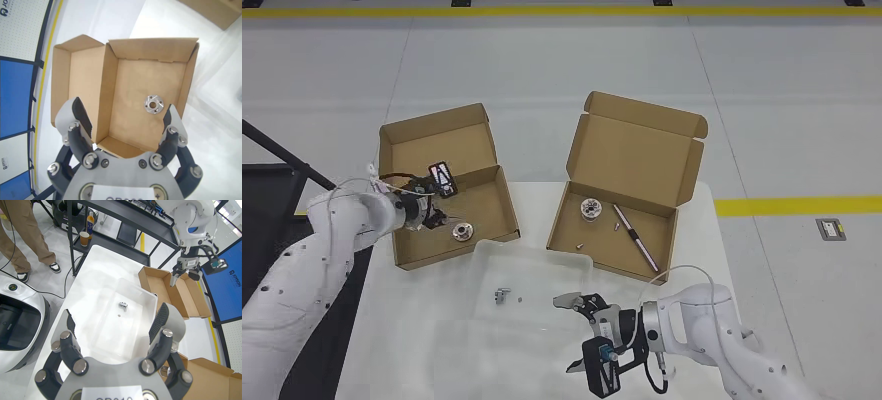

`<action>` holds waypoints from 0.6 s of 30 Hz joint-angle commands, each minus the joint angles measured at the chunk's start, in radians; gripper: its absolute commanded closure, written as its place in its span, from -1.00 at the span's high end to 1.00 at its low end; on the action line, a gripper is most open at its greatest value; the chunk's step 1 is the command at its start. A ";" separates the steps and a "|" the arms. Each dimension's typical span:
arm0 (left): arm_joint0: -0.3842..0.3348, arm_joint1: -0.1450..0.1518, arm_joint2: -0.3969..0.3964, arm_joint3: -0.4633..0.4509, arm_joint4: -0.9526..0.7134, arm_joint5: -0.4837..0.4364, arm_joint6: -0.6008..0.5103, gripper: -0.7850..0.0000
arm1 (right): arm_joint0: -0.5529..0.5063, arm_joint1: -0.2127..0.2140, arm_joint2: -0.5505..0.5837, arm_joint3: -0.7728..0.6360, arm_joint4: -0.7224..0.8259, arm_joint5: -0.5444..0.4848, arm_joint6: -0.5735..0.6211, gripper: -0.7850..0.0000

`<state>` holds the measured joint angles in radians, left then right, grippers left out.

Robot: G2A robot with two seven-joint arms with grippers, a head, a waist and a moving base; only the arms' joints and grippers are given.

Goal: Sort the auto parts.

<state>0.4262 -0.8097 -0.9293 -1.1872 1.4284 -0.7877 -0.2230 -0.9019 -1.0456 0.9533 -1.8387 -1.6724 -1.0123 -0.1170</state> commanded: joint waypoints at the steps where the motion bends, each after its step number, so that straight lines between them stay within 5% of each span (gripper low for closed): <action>1: 0.059 0.028 -0.079 -0.118 -0.031 -0.061 -0.028 1.00 | 0.000 0.000 0.000 0.000 0.000 0.000 0.000 1.00; 6: 0.175 0.073 -0.191 -0.337 -0.101 -0.225 -0.110 1.00 | 0.000 0.000 0.000 0.000 0.000 0.000 0.000 1.00; 9: 0.220 0.088 -0.181 -0.437 -0.130 -0.225 -0.156 1.00 | 0.000 0.000 0.000 0.000 0.000 0.000 0.000 1.00; 13: 0.226 0.110 -0.072 -0.534 -0.159 -0.225 -0.224 1.00 | 0.000 0.000 0.000 0.000 0.000 0.000 0.000 1.00; 18: 0.141 0.129 0.108 -0.551 -0.194 -0.225 -0.282 1.00 | 0.000 0.000 0.000 0.000 0.000 0.000 0.000 1.00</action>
<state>0.5880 -0.6824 -0.8644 -1.7419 1.2411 -1.0122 -0.4949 -0.9019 -1.0456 0.9533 -1.8387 -1.6724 -1.0123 -0.1170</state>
